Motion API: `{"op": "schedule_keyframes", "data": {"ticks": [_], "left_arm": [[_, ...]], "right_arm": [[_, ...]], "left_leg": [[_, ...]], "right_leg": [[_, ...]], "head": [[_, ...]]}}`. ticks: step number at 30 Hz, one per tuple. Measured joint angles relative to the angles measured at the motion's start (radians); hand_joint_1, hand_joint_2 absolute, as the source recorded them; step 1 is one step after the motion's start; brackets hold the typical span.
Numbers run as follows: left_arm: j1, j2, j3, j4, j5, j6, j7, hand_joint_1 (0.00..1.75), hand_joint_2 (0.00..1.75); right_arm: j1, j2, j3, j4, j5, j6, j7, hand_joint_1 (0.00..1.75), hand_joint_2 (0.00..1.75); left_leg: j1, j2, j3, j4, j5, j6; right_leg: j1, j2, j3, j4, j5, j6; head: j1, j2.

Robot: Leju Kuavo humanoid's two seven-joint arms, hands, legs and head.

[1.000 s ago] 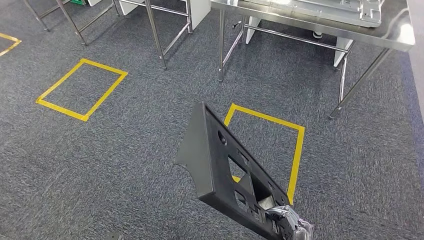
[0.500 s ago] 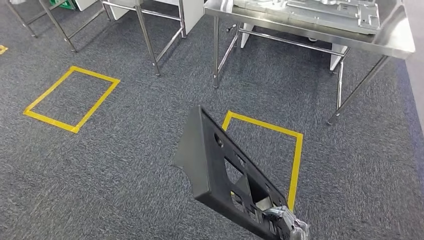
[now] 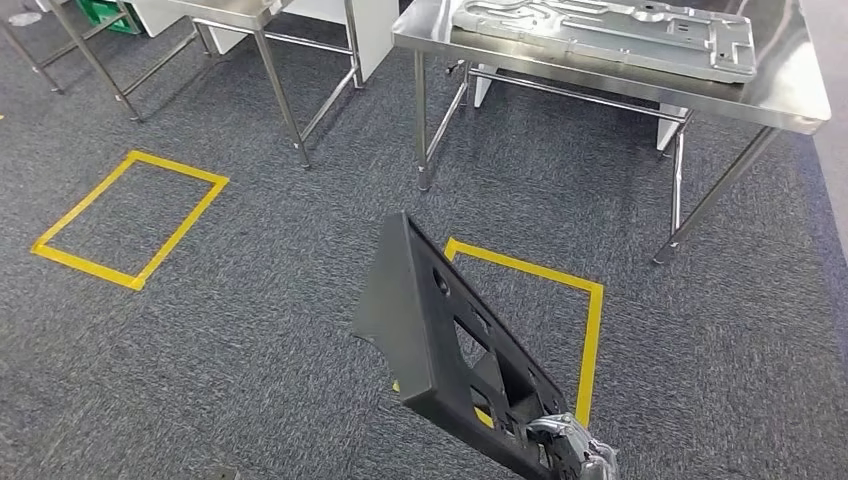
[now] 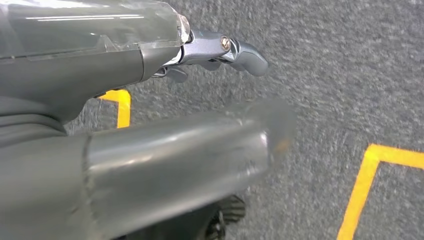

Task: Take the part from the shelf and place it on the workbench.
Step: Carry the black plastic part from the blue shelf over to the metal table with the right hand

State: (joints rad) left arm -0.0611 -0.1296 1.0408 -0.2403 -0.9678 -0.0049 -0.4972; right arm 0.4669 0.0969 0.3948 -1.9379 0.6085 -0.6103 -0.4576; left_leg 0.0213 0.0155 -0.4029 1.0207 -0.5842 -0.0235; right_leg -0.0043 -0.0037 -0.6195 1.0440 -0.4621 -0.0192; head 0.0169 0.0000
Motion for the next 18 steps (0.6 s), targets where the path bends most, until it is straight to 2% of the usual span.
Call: {"op": "schedule_keyframes", "data": {"ticks": [1,2,4,5,6,7,8,10,11,12,14,16,17,18], "left_arm": [[-0.002,0.000,0.002,0.000,-0.001,-0.001,0.000,0.00,0.00],[-0.004,0.000,0.003,0.000,-0.003,-0.002,0.000,0.00,0.00],[-0.005,0.000,0.006,0.000,-0.006,-0.003,0.001,0.00,0.00],[-0.003,0.000,0.007,0.000,-0.007,-0.003,0.001,0.00,0.00],[-0.001,0.001,0.007,0.000,-0.008,-0.003,0.002,0.00,0.00],[0.001,0.001,0.008,0.000,-0.009,-0.003,0.002,0.00,0.00],[0.002,0.001,0.008,0.000,-0.010,-0.003,0.003,0.00,0.00],[0.008,0.003,0.010,0.001,-0.013,-0.004,0.003,0.00,0.00],[0.011,0.005,0.012,0.001,-0.014,-0.004,0.003,0.00,0.00],[0.014,0.006,0.013,0.001,-0.015,-0.005,0.004,0.00,0.00],[0.013,0.007,0.015,0.002,-0.015,-0.006,0.004,0.00,0.00],[0.008,0.006,0.015,0.002,-0.017,-0.008,0.004,0.00,0.00],[0.006,0.006,0.016,0.003,-0.019,-0.009,0.004,0.00,0.00],[0.005,0.006,0.016,0.003,-0.022,-0.010,0.004,0.00,0.00]], "right_arm": [[-0.004,0.002,0.000,0.000,0.005,0.000,-0.001,1.75,1.75],[-0.008,0.004,0.000,0.000,0.009,0.000,-0.001,1.75,1.75],[-0.013,0.006,0.000,0.000,0.014,0.000,-0.001,1.75,1.75],[-0.014,0.006,0.000,0.000,0.013,0.002,-0.001,1.75,1.75],[-0.014,0.006,0.000,0.001,0.010,0.005,-0.001,1.75,1.75],[-0.014,0.006,0.000,0.002,0.004,0.010,-0.001,1.75,1.75],[-0.015,0.006,0.000,0.002,-0.006,0.016,-0.003,1.75,1.75],[-0.017,0.006,0.001,0.005,-0.027,0.024,-0.009,1.75,1.75],[-0.019,0.008,0.001,0.006,-0.033,0.023,-0.012,1.75,1.75],[-0.020,0.009,0.001,0.007,-0.033,0.020,-0.015,1.75,1.75],[-0.022,0.013,-0.002,0.008,-0.027,0.012,-0.016,1.75,1.75],[-0.025,0.015,-0.005,0.008,-0.012,0.003,-0.002,1.75,1.75],[-0.029,0.017,-0.008,0.007,0.000,-0.002,0.016,1.75,1.75],[-0.033,0.018,-0.012,0.006,0.014,-0.006,0.041,1.75,1.75]], "left_leg": [[0.001,-0.002,-0.015,0.039,-0.002,-0.002],[0.002,-0.004,-0.046,0.096,-0.014,-0.004],[0.001,-0.007,-0.132,0.221,-0.067,-0.006],[0.000,-0.007,-0.172,0.259,-0.094,-0.006],[-0.001,-0.007,-0.199,0.270,-0.108,-0.005],[-0.002,-0.009,-0.214,0.251,-0.099,-0.002],[-0.004,-0.014,-0.219,0.206,-0.062,0.003],[-0.008,-0.046,-0.220,0.097,0.053,0.017],[-0.011,-0.060,-0.221,0.061,0.093,0.022],[-0.015,-0.067,-0.222,0.042,0.115,0.028],[-0.016,-0.059,-0.209,0.026,0.113,0.037],[-0.011,-0.053,-0.178,0.005,0.111,0.047],[-0.008,-0.051,-0.162,-0.005,0.109,0.050],[-0.008,-0.047,-0.150,-0.011,0.104,0.052]], "right_leg": [[0.000,0.002,0.015,-0.005,-0.006,-0.008],[-0.001,0.004,0.029,-0.010,-0.012,-0.014],[0.002,0.009,0.047,-0.012,-0.028,-0.023],[0.004,0.013,0.057,-0.012,-0.037,-0.024],[0.006,0.018,0.069,-0.012,-0.047,-0.025],[0.008,0.025,0.083,-0.012,-0.058,-0.024],[0.010,0.032,0.098,-0.012,-0.069,-0.022],[0.011,0.046,0.117,-0.011,-0.088,-0.018],[0.010,0.052,0.119,-0.010,-0.095,-0.014],[0.007,0.059,0.118,-0.009,-0.098,-0.009],[0.006,0.067,0.123,-0.006,-0.097,0.004],[0.007,0.051,0.118,0.023,-0.101,0.014],[0.006,0.039,0.097,0.062,-0.113,0.020],[0.003,0.026,0.064,0.115,-0.131,0.027]], "head": [[-0.003,0.000],[-0.006,0.000],[-0.011,0.000],[-0.011,0.000],[-0.012,0.000],[-0.013,0.000],[-0.013,0.000],[-0.010,0.000],[-0.010,0.000],[-0.010,0.000],[-0.012,0.000],[-0.010,0.000],[-0.008,0.000],[-0.006,0.000]]}}
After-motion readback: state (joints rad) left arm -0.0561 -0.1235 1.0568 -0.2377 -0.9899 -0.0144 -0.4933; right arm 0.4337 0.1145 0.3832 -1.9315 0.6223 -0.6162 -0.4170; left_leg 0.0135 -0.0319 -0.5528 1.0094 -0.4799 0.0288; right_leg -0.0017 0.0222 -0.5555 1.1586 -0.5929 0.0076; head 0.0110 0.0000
